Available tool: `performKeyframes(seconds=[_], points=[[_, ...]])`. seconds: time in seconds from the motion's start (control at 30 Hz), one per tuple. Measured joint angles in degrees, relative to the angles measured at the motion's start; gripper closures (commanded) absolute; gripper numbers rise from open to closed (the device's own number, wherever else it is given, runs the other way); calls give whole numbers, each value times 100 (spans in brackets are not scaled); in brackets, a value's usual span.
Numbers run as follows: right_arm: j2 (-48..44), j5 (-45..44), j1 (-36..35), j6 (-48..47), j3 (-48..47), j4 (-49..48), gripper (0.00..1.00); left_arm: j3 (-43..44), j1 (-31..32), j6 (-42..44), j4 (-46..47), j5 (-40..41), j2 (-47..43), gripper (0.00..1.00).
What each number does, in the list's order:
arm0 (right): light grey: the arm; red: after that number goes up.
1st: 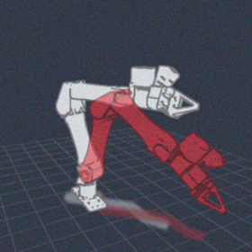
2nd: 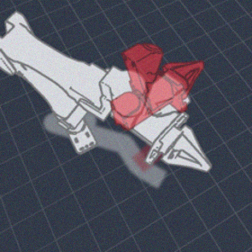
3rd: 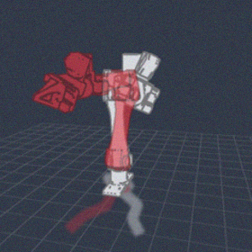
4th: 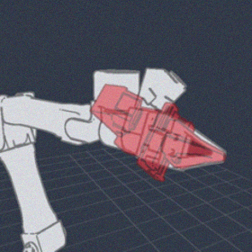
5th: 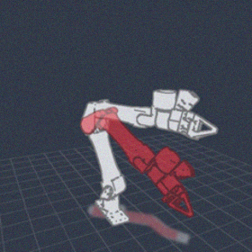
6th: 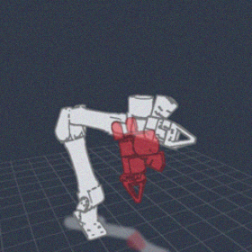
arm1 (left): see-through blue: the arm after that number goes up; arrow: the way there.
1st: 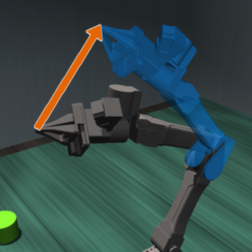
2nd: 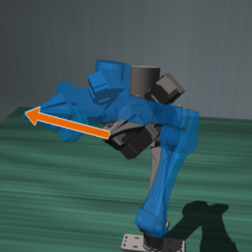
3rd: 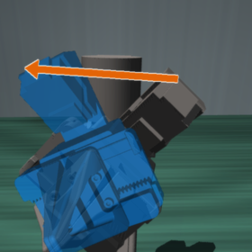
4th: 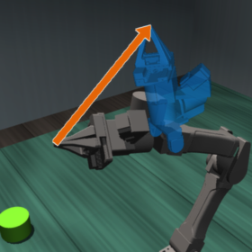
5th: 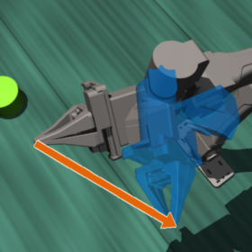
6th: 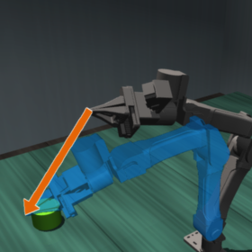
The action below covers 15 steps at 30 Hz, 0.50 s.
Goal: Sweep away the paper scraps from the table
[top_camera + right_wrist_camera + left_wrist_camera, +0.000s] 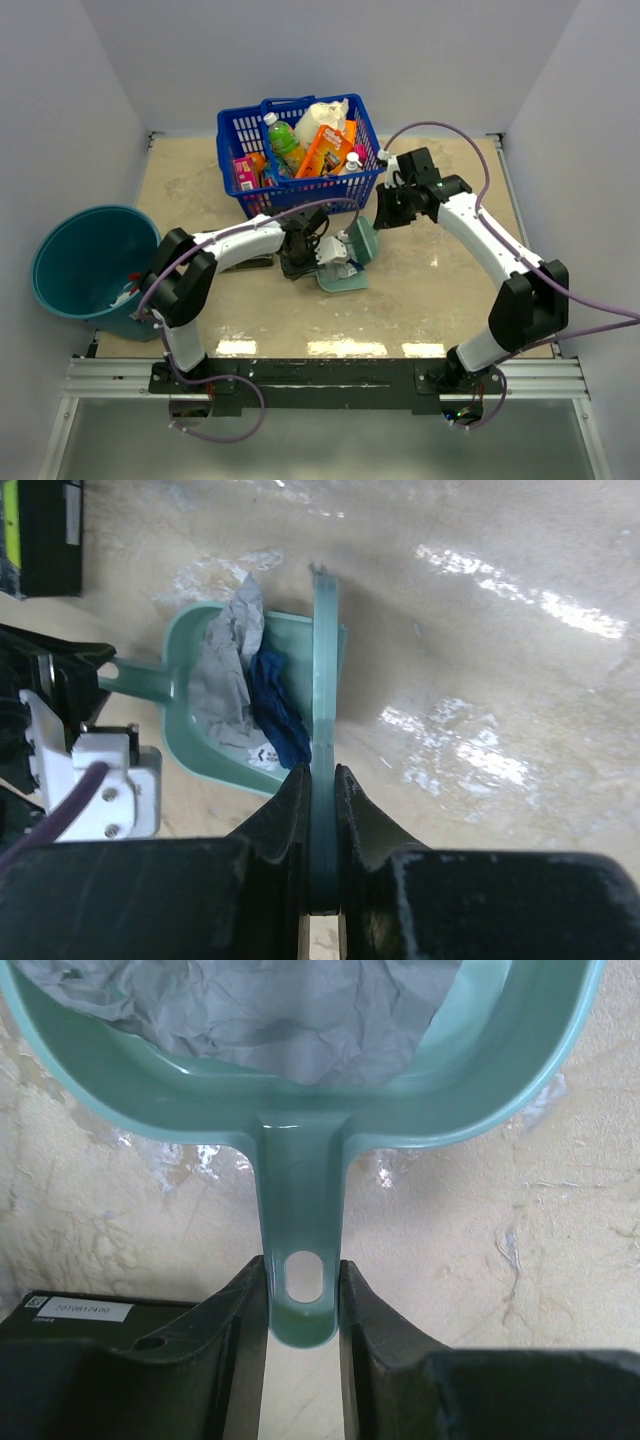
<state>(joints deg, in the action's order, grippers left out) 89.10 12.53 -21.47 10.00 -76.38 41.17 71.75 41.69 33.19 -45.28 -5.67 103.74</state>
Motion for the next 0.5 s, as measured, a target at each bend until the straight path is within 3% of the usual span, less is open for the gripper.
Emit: performKeyframes(seconds=[0.33, 0.5], points=[[-984, -343, 2, -638, -223, 400, 100, -612, -127, 2, 800, -245, -326, 100], [-1445, -1156, 243, -883, -291, 472, 100, -697, -201, 35, 1029, -409, -448, 100]])
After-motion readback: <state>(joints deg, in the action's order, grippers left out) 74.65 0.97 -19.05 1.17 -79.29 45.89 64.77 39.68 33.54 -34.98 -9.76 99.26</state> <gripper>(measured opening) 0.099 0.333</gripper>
